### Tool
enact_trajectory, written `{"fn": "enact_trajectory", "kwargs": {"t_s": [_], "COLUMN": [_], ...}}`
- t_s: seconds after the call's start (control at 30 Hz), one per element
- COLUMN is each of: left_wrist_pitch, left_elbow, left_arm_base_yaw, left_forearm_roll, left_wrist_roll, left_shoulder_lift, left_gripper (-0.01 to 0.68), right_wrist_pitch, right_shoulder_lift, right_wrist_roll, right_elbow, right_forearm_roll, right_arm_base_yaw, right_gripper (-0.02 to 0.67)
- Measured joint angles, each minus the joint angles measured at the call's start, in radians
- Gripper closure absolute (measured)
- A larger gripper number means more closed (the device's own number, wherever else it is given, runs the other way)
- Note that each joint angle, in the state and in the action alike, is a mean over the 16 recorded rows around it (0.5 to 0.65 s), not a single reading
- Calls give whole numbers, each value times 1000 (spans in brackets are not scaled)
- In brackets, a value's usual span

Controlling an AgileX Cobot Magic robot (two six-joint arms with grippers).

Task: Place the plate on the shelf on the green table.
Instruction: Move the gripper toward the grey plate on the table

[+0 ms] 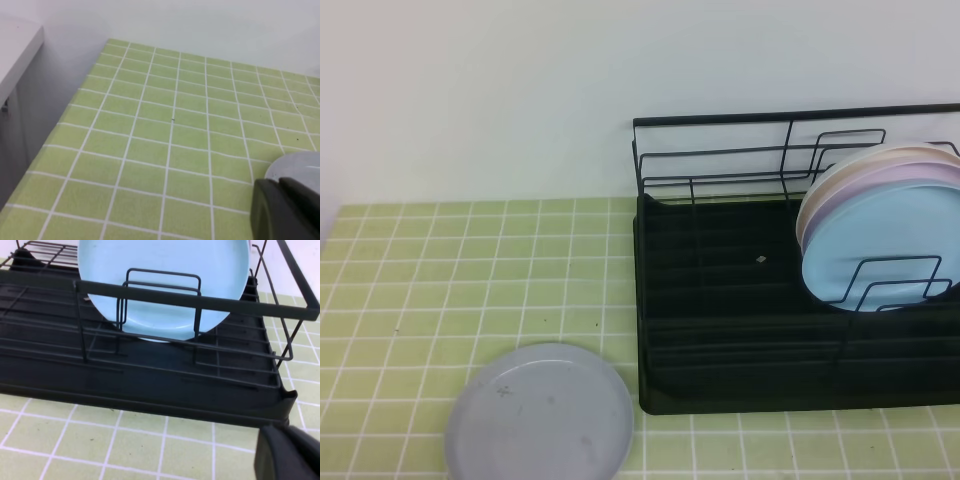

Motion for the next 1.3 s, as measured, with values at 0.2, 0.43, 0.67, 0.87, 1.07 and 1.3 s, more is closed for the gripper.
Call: {"fn": "enact_trajectory", "kwargs": {"t_s": [0.2,0.43,0.67,0.87,1.07,1.3], "left_wrist_pitch": [0,-9,-65,-141,-194,-212], "left_elbow": [0,0,0,0,0,0], "left_arm_base_yaw": [0,0,0,0,0,0], "left_forearm_roll": [0,0,-14,-63,-203,-504], "left_wrist_roll": [0,0,0,-3,-12,-45], "left_shoulder_lift": [0,0,0,0,1,1], "left_gripper": [676,676,676,676,676,676], "right_wrist_pitch": [0,-6,-74,-214,-361,-402], "right_shoulder_lift": [0,-2,-3,-1,-3,-1], "right_wrist_roll": [0,0,0,25,43,28], "right_elbow": [0,1,3,1,3,3], "right_forearm_roll": [0,3,48,226,517,767], "right_arm_base_yaw": [0,0,0,0,0,0], "right_gripper": [651,651,651,651,651,651]}}
